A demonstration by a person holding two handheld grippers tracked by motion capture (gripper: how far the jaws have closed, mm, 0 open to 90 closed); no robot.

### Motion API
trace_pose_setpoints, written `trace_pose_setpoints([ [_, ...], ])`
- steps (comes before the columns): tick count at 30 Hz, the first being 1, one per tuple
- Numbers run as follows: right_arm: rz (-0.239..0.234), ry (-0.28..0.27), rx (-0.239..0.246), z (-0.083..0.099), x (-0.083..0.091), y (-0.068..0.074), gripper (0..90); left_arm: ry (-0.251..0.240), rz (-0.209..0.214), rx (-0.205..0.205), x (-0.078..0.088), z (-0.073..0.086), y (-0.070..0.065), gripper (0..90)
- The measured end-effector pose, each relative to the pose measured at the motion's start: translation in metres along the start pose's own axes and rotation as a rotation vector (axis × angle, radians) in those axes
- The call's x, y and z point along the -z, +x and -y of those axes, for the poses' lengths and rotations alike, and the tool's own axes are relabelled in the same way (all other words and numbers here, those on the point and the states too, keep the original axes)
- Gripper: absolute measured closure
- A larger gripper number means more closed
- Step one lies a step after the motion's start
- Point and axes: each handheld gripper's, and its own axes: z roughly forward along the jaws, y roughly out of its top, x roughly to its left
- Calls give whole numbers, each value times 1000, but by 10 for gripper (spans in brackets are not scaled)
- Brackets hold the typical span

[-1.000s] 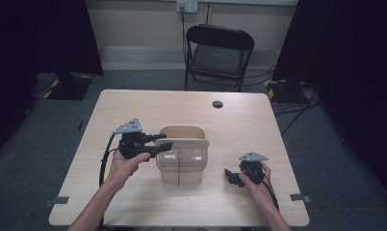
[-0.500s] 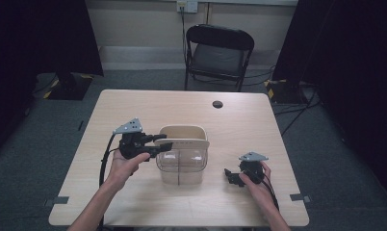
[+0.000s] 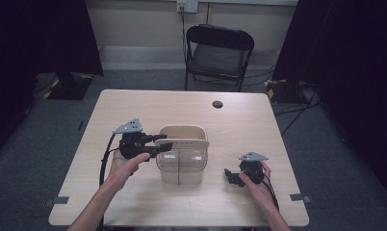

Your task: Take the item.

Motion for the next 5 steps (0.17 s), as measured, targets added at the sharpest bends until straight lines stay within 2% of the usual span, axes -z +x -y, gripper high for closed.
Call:
trace_pose_setpoints([
  [5, 0, 0, 1, 0, 0, 0, 130, 3, 0, -1, 0, 0, 0, 514],
])
